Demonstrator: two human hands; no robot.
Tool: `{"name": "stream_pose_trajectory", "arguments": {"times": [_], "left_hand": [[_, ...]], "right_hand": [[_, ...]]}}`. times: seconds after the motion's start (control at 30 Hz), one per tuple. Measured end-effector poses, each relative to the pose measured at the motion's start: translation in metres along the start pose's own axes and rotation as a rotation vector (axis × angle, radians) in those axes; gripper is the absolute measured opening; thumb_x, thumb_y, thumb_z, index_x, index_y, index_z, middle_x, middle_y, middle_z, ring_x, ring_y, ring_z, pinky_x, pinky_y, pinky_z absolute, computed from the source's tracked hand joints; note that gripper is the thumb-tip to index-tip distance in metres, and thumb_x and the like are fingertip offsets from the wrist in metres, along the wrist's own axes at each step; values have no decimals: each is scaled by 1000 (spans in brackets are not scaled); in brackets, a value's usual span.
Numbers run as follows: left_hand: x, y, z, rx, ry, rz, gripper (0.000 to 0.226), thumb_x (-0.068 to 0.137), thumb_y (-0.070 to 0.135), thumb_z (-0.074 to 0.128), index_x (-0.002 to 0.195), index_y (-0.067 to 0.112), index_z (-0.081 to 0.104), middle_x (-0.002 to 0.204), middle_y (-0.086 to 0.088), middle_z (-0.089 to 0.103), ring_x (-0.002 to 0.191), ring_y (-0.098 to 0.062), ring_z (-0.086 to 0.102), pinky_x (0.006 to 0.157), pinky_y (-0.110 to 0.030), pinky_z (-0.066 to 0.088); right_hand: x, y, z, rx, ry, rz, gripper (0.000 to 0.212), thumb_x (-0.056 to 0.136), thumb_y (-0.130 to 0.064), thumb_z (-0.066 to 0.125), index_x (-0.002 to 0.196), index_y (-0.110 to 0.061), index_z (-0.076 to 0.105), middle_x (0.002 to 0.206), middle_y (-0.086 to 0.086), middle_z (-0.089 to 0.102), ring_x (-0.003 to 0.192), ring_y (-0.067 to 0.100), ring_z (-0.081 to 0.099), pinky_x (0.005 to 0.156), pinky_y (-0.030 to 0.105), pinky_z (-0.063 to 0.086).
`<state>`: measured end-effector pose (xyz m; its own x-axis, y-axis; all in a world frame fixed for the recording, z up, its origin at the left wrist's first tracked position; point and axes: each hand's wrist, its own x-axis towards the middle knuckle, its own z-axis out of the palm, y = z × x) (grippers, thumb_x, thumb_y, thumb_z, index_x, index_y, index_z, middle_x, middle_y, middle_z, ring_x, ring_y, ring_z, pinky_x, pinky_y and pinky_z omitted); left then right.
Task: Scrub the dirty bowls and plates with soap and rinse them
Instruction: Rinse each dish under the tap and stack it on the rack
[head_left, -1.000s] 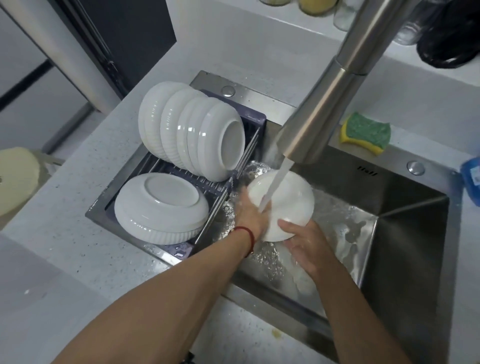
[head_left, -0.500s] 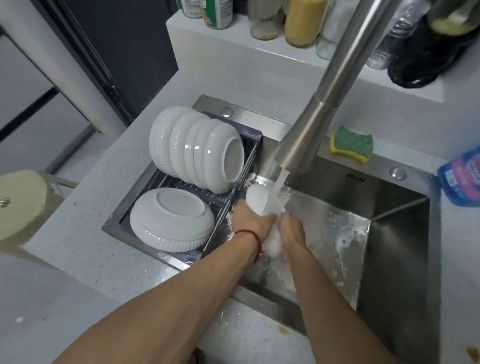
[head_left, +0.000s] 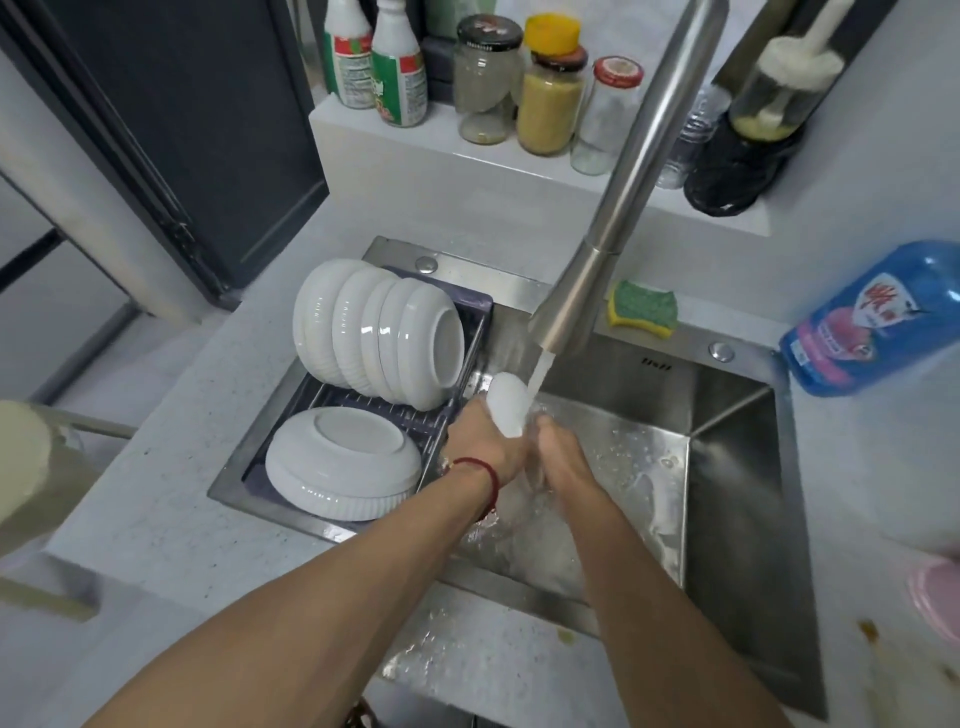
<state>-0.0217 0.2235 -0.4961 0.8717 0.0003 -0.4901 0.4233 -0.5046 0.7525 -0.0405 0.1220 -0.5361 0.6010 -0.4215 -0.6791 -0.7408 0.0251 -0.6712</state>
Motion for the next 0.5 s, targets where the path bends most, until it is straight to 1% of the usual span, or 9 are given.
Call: {"name": "stream_pose_trajectory", "arguments": {"times": [0.07,0.13,0.17,0.23,0.3,0.33,0.37,0.43,0.5], "left_hand": [[-2,-1,-4,-28,-10,-5,51,79,29,87,120,15,60,116,-5,69,105,-26,66,94,-37,56],[-4,-1,-12,-88,-9,-17,50,75,20,89,115,12,60,115,-3,68,105,-26,64,96,-35,54],[-5,0,-19,-132,-1,-33,56,71,21,90,118,10,62,115,-4,69,106,-27,65,98,-39,55],[-7,-1,-36,-263,14,-80,69,59,25,92,121,11,66,113,-7,72,104,-31,68,95,-50,58],[-7,-7,-57,-427,10,-131,68,53,22,91,116,10,69,108,-11,74,100,-35,70,89,-56,60],[-8,-11,-69,-490,-5,-155,66,54,17,93,115,8,69,109,-13,75,100,-37,71,88,-58,61],[-7,-16,-82,-538,-22,-175,63,57,12,93,115,8,68,110,-15,75,100,-39,71,86,-59,61],[-7,-27,-111,-599,-45,-212,56,66,4,91,117,6,68,111,-17,75,101,-40,72,81,-59,62],[-6,-38,-138,-660,-53,-251,49,73,-1,86,119,2,68,110,-19,76,101,-40,72,70,-52,63]], "right_hand": [[4,-2,-4,-7,5,-16,46,88,-53,43,100,-18,70,109,11,71,102,32,65,98,47,53],[7,-3,-10,-8,20,-31,48,89,-47,41,112,-16,70,114,15,71,104,35,67,90,43,54],[14,2,-13,0,23,-26,44,91,-44,42,112,-16,70,114,16,71,103,36,67,83,41,53],[8,1,-14,45,15,15,36,95,-40,46,108,-16,71,109,15,73,100,36,69,80,44,57],[-1,1,-13,116,-9,58,28,102,-35,50,100,-15,69,99,13,72,92,31,69,74,47,62],[-4,4,-12,130,-28,62,25,105,-30,49,99,-14,67,94,11,70,86,27,68,66,42,60],[-7,5,-11,124,-52,62,22,107,-25,47,103,-12,65,93,12,68,84,26,66,64,39,57],[-9,11,-7,92,-95,73,23,107,-19,45,114,-6,63,99,22,67,94,32,68,74,41,59],[-7,15,-2,88,-101,78,23,105,-17,47,116,-5,62,103,18,66,97,32,65,86,46,58]]}}
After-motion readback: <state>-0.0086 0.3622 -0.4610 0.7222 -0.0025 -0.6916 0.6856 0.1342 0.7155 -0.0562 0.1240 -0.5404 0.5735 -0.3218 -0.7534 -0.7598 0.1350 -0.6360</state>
